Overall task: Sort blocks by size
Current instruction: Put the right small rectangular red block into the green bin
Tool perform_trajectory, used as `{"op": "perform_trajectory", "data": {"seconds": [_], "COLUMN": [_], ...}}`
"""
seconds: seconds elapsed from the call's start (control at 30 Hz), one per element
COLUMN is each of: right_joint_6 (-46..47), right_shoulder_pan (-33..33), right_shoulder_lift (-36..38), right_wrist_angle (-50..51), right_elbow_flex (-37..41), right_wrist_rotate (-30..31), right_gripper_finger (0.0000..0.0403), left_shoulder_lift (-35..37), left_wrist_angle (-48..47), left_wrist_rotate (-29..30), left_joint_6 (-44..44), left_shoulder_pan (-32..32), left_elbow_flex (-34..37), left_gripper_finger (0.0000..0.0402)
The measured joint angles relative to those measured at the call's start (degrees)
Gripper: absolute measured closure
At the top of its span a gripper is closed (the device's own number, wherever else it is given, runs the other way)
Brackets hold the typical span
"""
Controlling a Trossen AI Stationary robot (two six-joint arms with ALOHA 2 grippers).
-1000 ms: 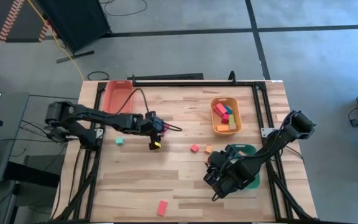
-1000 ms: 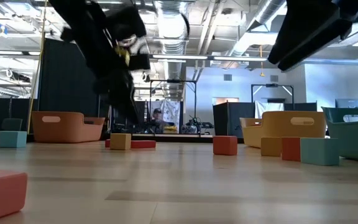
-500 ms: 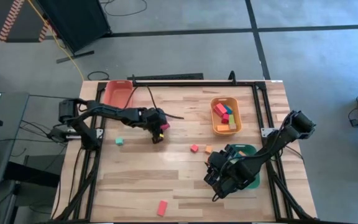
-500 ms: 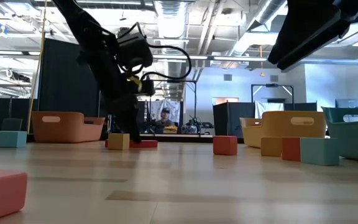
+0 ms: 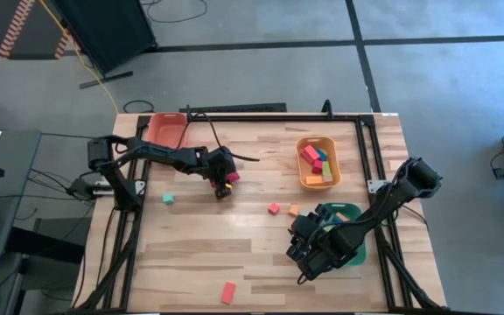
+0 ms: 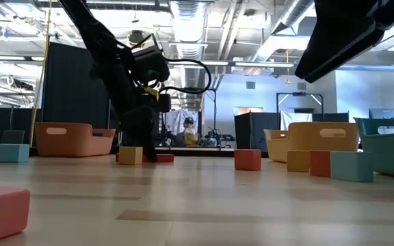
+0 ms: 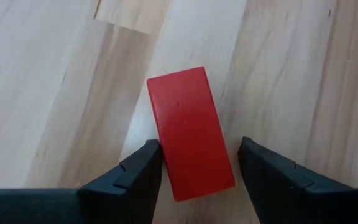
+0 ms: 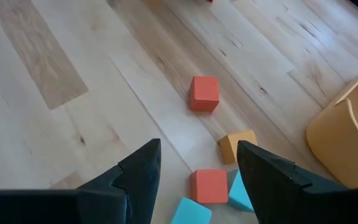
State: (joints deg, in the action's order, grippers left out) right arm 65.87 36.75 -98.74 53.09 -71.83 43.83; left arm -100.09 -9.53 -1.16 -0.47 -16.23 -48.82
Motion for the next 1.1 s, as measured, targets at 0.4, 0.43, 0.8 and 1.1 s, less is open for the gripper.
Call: {"op": "perform_trajectory", "data": {"seconds": [0.4, 0.43, 0.8, 1.1], "right_joint_6": [0.07, 0.07, -6.87, -13.88], "right_shoulder_pan": [0.33, 0.33, 0.33, -1.12], "right_shoulder_lift": [0.0, 0.0, 0.0, 0.02], "right_wrist_angle": [-0.21, -0.21, -4.62, -10.87], "right_elbow_flex": [0.0, 0.0, 0.0, 0.0], "right_wrist_rotate": [0.24, 0.4, 3.08, 4.42], "right_gripper_finger": [0.0163, 0.0163, 0.0163, 0.0163], "left_shoulder_lift": [0.9, 0.88, 0.76, 0.48], "left_wrist_angle": [0.35, 0.33, 0.86, 0.13], "left_wrist_rotate": [-0.76, -0.96, -0.18, -2.49], "left_joint_6": [3.17, 3.54, 5.85, 6.5], "left_shoulder_pan": [0.04, 0.04, 3.67, 8.62], "left_elbow_flex": [0.13, 0.13, -0.33, -2.58], "left_gripper_finger": [0.0276, 0.0276, 0.0276, 0.0276]}}
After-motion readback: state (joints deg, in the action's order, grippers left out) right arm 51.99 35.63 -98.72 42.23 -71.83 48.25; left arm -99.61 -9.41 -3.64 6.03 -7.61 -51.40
